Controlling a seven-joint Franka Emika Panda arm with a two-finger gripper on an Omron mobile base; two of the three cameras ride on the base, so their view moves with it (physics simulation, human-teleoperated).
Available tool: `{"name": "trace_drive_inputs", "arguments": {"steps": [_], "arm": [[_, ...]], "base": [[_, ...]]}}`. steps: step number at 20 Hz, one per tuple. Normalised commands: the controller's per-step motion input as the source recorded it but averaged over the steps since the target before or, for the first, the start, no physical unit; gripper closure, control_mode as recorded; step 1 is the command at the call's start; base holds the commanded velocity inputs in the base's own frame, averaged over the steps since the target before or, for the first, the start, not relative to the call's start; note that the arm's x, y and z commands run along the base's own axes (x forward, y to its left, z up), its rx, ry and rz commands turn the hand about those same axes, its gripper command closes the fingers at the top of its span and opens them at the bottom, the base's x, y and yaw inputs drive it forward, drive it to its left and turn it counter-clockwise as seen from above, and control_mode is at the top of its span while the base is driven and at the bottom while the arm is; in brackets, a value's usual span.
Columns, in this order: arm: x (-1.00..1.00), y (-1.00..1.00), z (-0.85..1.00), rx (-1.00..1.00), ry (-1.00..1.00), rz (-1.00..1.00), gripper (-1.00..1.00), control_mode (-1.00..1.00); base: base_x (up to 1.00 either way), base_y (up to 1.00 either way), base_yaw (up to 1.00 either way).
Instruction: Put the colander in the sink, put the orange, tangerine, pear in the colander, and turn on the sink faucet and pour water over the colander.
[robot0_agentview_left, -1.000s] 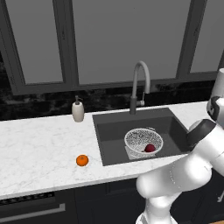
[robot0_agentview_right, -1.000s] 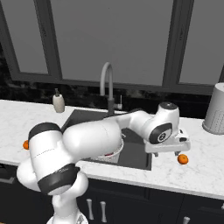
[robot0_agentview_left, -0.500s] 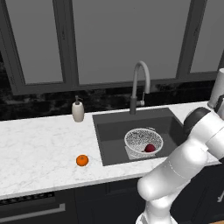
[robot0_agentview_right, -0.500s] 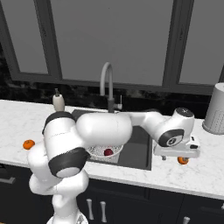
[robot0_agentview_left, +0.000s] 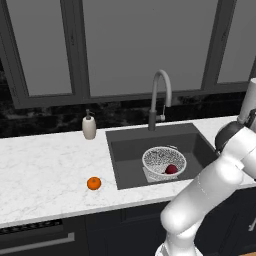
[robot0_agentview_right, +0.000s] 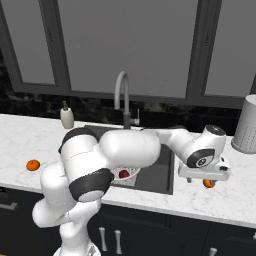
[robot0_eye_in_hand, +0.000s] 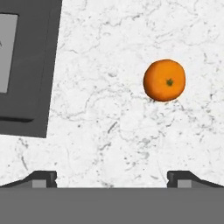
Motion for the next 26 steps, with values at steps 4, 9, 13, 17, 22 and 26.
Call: {"name": "trace_drive_inputs", "arguments": {"steps": [4, 9, 13, 17, 22, 26], "arm": [[0.31, 0.00, -0.26, 0.00, 0.00, 0.00, -1.00, -1.00], [0.22, -0.09, -0.22, 0.00, 0.00, 0.00, -1.00, -1.00], [0.16, -0.08, -0.29, 0.00, 0.00, 0.00, -1.00, -1.00], [0.18, -0.11, -0.33, 0.00, 0.00, 0.00, -1.00, -1.00], [0.16, -0.12, -0.31, 0.00, 0.00, 0.00, -1.00, -1.00], [0.18, -0.11, -0.25, 0.00, 0.00, 0.00, -1.00, -1.00]], "base": [[0.00, 0.00, 0.00], [0.00, 0.00, 0.00], [0.00, 0.00, 0.00], [0.00, 0.00, 0.00], [0.00, 0.00, 0.00], [0.00, 0.00, 0.00]]}}
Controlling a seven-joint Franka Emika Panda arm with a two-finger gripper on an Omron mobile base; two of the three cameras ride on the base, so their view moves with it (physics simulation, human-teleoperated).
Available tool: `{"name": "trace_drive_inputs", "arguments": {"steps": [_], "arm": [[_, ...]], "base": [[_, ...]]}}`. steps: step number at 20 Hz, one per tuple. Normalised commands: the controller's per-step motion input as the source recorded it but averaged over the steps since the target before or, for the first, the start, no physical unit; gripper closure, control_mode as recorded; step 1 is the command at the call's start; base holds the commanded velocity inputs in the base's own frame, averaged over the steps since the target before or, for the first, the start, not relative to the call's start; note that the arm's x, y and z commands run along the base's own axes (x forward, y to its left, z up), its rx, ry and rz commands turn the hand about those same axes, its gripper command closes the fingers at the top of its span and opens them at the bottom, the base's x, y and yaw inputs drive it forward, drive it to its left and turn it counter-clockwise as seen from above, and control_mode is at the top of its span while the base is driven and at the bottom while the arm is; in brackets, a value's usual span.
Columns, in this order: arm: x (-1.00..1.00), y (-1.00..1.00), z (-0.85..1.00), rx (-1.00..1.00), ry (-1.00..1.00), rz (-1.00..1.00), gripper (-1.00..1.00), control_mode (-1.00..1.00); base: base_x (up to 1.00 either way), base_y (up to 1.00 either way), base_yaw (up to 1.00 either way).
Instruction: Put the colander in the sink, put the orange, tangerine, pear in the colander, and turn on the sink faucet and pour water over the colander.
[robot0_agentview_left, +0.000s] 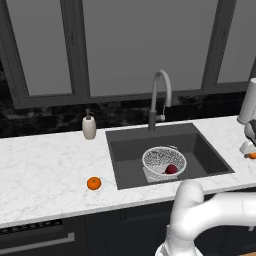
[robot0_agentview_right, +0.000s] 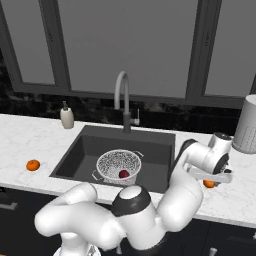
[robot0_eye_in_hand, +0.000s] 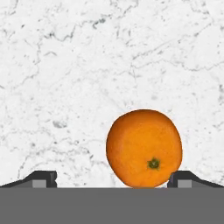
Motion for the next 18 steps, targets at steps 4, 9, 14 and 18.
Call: {"name": "trace_drive_inputs", "arguments": {"steps": [4, 9, 14, 18], "arm": [[0.15, -0.08, -0.30, 0.00, 0.00, 0.00, -1.00, -1.00], [0.13, -0.11, -0.29, 0.00, 0.00, 0.00, -1.00, -1.00], [0.13, 0.00, -0.33, 0.00, 0.00, 0.00, 1.00, -1.00], [0.12, 0.00, -0.32, 0.00, -0.02, 0.00, 1.00, -1.00]], "base": [[0.00, 0.00, 0.00], [0.00, 0.00, 0.00], [0.00, 0.00, 0.00], [0.00, 0.00, 0.00]]}}
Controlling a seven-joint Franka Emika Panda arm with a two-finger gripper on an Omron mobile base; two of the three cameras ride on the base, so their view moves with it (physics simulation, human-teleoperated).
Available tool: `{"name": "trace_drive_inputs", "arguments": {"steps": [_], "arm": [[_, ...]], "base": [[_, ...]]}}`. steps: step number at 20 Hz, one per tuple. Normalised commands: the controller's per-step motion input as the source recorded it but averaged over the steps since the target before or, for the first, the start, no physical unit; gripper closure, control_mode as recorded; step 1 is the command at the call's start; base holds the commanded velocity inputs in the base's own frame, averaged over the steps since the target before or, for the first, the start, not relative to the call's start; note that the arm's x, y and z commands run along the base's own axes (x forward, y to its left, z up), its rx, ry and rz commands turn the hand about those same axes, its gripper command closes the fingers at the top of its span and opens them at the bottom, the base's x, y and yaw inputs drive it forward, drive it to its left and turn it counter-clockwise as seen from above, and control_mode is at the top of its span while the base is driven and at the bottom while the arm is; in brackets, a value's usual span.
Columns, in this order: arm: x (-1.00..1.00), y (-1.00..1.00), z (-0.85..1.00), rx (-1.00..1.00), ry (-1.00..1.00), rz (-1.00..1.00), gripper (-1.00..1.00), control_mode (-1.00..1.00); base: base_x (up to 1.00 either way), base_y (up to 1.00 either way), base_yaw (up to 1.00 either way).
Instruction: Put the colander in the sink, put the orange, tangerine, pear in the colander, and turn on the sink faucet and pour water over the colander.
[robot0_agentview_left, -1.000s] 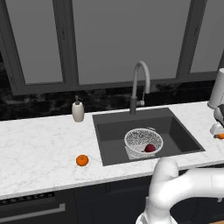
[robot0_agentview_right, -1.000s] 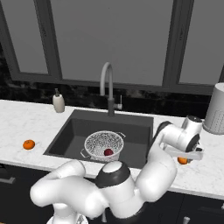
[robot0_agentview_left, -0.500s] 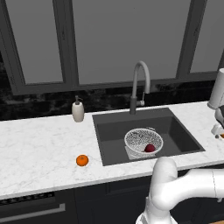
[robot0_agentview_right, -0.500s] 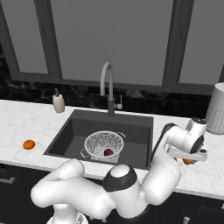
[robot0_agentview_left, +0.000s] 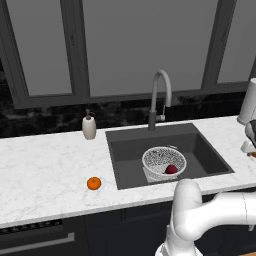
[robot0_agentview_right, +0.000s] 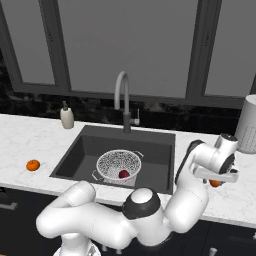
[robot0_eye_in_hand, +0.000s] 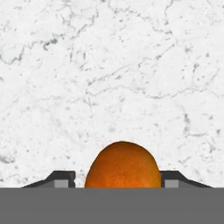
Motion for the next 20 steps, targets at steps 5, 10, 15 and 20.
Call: {"name": "trace_drive_inputs", "arguments": {"steps": [5, 10, 15, 20], "arm": [[0.03, 0.01, -0.38, 0.00, -0.02, 0.00, 1.00, -1.00], [-0.48, 0.66, -0.36, 0.03, -0.05, 0.00, 1.00, -1.00], [-0.61, 1.00, -0.14, 0.00, -0.25, 0.00, 1.00, -1.00], [-0.39, 1.00, 0.65, 0.01, -0.10, 0.00, 1.00, -1.00]], "base": [[0.00, 0.00, 0.00], [0.00, 0.00, 0.00], [0.00, 0.00, 0.00], [0.00, 0.00, 0.00]]}}
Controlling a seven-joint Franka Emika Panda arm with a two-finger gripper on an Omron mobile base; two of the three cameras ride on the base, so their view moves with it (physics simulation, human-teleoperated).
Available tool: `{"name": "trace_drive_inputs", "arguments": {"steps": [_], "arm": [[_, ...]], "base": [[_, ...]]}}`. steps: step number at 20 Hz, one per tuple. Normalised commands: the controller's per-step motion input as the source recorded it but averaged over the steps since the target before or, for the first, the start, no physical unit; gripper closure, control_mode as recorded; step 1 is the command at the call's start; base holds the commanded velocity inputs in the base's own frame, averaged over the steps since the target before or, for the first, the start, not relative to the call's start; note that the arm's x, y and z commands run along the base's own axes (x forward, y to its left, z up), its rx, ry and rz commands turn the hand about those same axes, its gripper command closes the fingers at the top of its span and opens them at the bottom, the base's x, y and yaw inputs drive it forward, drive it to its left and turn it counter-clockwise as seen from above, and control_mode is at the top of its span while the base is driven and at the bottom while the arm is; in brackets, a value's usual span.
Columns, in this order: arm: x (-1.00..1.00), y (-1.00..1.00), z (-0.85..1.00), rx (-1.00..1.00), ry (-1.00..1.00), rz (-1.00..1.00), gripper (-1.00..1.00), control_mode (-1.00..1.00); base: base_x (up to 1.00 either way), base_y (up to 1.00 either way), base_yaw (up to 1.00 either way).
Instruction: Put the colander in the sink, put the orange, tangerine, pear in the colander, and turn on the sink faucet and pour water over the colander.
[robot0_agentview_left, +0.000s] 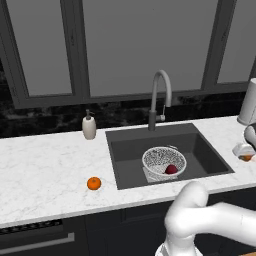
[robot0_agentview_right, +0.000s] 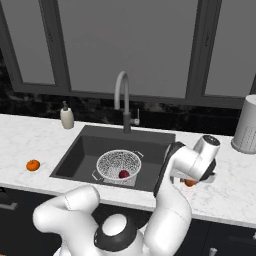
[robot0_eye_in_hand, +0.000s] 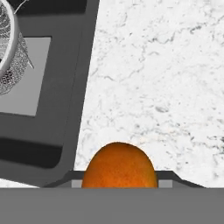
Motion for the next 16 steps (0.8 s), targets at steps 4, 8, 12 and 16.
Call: {"name": "trace_drive_inputs", "arguments": {"steps": [4, 8, 12, 16], "arm": [[-0.11, 1.00, 0.86, 0.00, 0.00, 0.03, 1.00, -1.00], [0.00, 1.00, 0.71, 0.03, 0.05, 0.18, 1.00, -1.00], [0.19, 1.00, 0.02, 0.15, 0.02, 0.24, 1.00, -1.00], [0.35, 1.00, -0.25, 0.20, 0.00, 0.24, 1.00, -1.00]], "base": [[0.00, 0.00, 0.00], [0.00, 0.00, 0.00], [0.00, 0.00, 0.00], [0.00, 0.00, 0.00]]}}
